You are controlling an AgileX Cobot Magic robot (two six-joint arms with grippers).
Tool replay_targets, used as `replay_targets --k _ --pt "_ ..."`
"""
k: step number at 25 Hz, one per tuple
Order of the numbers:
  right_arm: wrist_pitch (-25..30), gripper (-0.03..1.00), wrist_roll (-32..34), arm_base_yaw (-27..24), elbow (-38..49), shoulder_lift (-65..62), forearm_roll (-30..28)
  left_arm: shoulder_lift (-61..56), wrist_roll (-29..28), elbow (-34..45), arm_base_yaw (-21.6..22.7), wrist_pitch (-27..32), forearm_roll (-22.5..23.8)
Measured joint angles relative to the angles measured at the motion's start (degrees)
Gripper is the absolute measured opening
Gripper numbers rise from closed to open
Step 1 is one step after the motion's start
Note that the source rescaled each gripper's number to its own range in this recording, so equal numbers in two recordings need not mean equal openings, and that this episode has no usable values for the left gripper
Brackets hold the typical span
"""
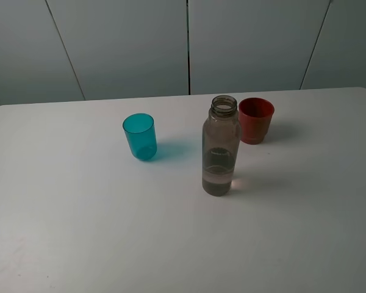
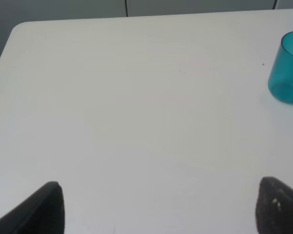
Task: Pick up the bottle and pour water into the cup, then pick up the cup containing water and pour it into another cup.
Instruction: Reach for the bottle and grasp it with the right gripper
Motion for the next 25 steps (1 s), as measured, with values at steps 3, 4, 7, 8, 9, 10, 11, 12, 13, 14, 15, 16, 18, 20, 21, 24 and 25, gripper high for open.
replay_targets --k 3,4,7,8,9,10,11,12,13,14,15,16,18,20,21,24,25 --pt "0.0 1.0 0.0 0.0 0.0 0.0 0.0 0.0 0.0 0.0 0.0 0.0 0.0" --pt "0.0 1.0 0.0 0.0 0.0 0.0 0.0 0.0 0.0 0.0 0.0 0.0 0.0" --pt "0.0 1.0 0.0 0.0 0.0 0.0 0.0 0.0 0.0 0.0 0.0 0.0 0.0" --pt "0.0 1.0 0.0 0.0 0.0 0.0 0.0 0.0 0.0 0.0 0.0 0.0 0.0" --pt "0.0 1.0 0.0 0.0 0.0 0.0 0.0 0.0 0.0 0.0 0.0 0.0 0.0" --pt "0.0 1.0 0.0 0.0 0.0 0.0 0.0 0.0 0.0 0.0 0.0 0.0 0.0" --pt "0.0 1.0 0.0 0.0 0.0 0.0 0.0 0.0 0.0 0.0 0.0 0.0 0.0" --pt "0.0 1.0 0.0 0.0 0.0 0.0 0.0 0.0 0.0 0.0 0.0 0.0 0.0" --pt "0.0 1.0 0.0 0.0 0.0 0.0 0.0 0.0 0.0 0.0 0.0 0.0 0.0" --pt "0.0 1.0 0.0 0.0 0.0 0.0 0.0 0.0 0.0 0.0 0.0 0.0 0.0" --pt "0.0 1.0 0.0 0.0 0.0 0.0 0.0 0.0 0.0 0.0 0.0 0.0 0.0" --pt "0.0 1.0 0.0 0.0 0.0 0.0 0.0 0.0 0.0 0.0 0.0 0.0 0.0" --pt "0.0 1.0 0.0 0.0 0.0 0.0 0.0 0.0 0.0 0.0 0.0 0.0 0.0" --pt "0.0 1.0 0.0 0.0 0.0 0.0 0.0 0.0 0.0 0.0 0.0 0.0 0.0" --pt "0.0 1.0 0.0 0.0 0.0 0.0 0.0 0.0 0.0 0.0 0.0 0.0 0.0" --pt "0.0 1.0 0.0 0.0 0.0 0.0 0.0 0.0 0.0 0.0 0.0 0.0 0.0" --pt "0.0 1.0 0.0 0.0 0.0 0.0 0.0 0.0 0.0 0.0 0.0 0.0 0.0"
